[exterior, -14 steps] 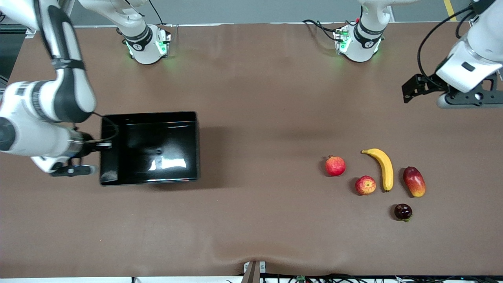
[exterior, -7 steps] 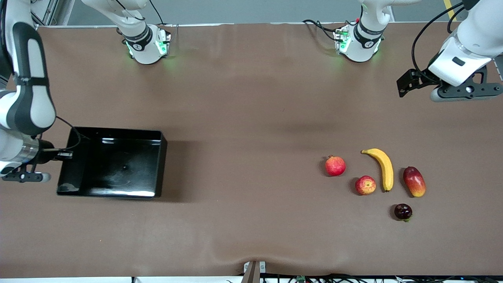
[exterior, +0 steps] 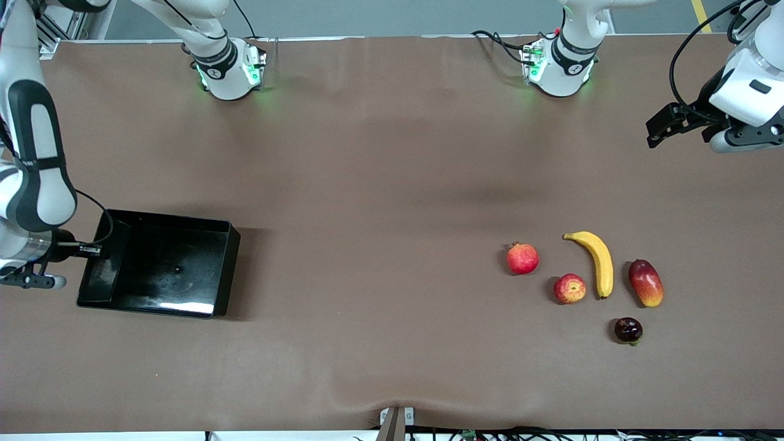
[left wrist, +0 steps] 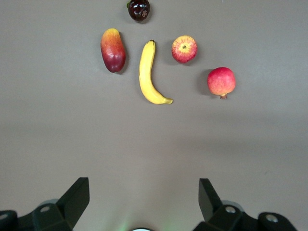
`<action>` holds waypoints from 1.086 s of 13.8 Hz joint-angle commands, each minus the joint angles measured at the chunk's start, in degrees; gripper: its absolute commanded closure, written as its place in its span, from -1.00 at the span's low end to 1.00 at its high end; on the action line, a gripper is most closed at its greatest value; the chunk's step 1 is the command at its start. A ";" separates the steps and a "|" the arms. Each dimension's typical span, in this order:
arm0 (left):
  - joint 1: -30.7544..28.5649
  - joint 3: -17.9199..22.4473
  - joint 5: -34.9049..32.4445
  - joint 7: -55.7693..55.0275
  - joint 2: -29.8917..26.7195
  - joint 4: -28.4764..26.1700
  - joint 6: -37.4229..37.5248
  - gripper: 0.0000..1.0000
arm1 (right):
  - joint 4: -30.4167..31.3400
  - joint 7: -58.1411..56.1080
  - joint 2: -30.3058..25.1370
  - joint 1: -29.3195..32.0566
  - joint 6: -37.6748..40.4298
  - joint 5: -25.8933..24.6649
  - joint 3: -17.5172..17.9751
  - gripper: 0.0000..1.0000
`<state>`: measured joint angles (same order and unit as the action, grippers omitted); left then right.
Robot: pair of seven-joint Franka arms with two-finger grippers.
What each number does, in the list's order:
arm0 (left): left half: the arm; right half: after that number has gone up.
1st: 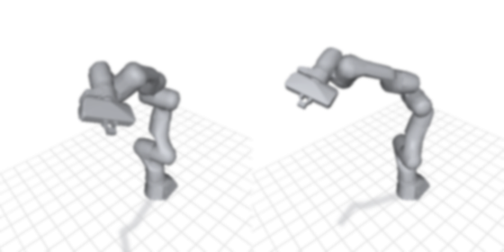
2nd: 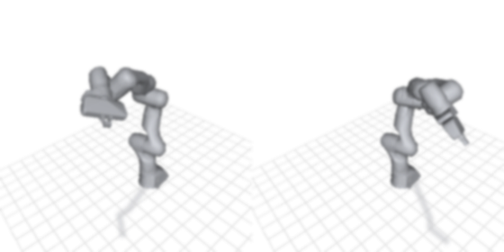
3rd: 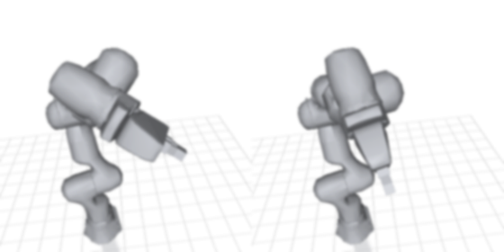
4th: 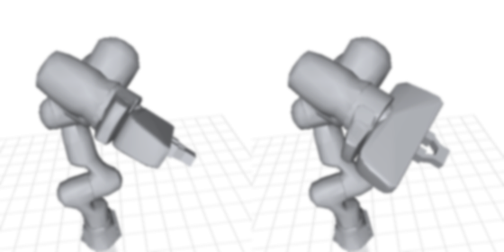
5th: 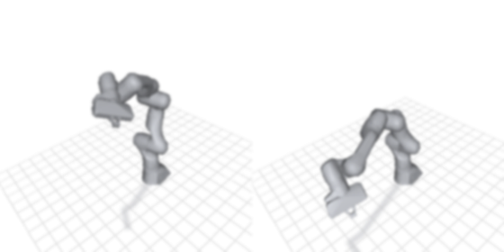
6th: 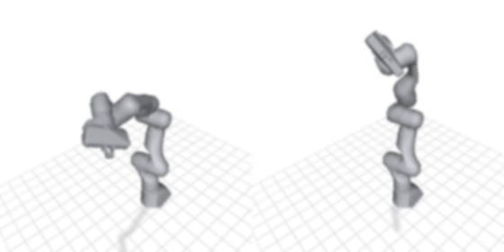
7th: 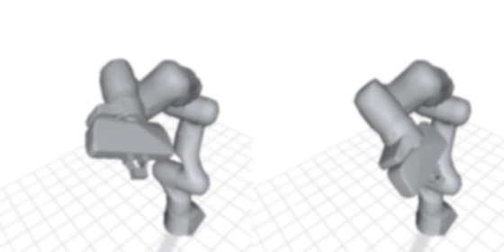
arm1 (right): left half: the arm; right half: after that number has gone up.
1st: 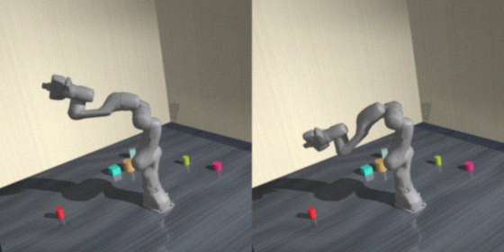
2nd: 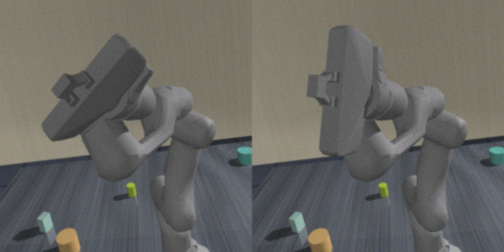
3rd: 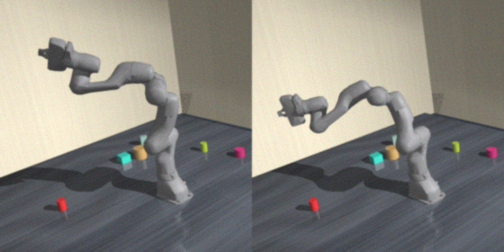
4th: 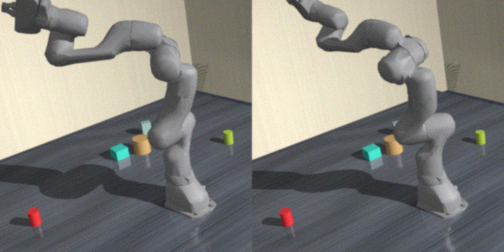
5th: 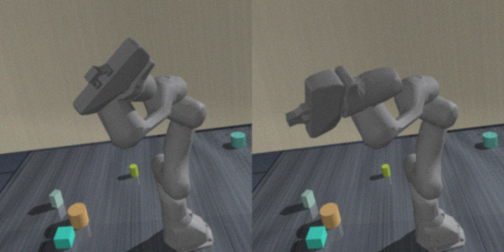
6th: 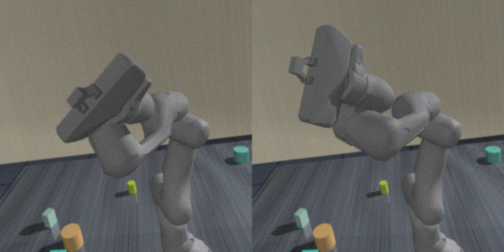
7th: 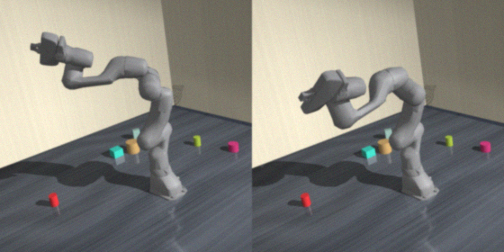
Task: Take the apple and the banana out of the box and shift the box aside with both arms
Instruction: 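Release the box rim and raise the right gripper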
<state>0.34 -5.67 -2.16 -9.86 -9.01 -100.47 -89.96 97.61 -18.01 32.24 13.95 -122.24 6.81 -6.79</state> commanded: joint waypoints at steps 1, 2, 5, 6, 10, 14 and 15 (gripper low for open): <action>0.11 0.92 1.19 0.71 0.21 2.37 2.24 -1.00 | -0.75 -2.47 0.80 1.78 -0.54 2.16 1.43 0.56; -0.16 0.92 1.19 0.89 0.92 2.82 2.25 -1.00 | -0.75 -4.56 0.98 1.78 -0.89 2.16 1.43 -0.96; -0.16 0.92 1.10 1.16 1.10 2.83 2.25 -1.00 | -1.45 -5.37 -1.12 0.56 -0.55 2.07 1.52 -1.00; -0.16 0.92 1.19 1.16 1.19 2.74 2.25 -1.00 | -1.63 -5.37 -3.13 -0.41 -0.55 1.81 1.52 -1.00; -0.43 1.01 1.10 1.42 1.45 3.61 2.25 -1.00 | -1.46 -4.85 -11.48 -6.81 3.48 1.28 1.35 -1.00; -0.43 1.01 0.75 1.59 1.54 4.76 3.38 -1.00 | -0.40 -3.10 -17.72 -10.51 5.86 0.23 1.26 -1.00; -0.43 1.01 0.75 1.60 1.54 4.76 3.56 -1.00 | -0.49 -0.56 -19.22 -11.65 8.05 -0.47 1.17 -1.00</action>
<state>0.01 -4.88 -2.15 -9.25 -8.14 -97.39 -88.22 94.73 -21.46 16.69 3.90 -116.05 7.54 -5.10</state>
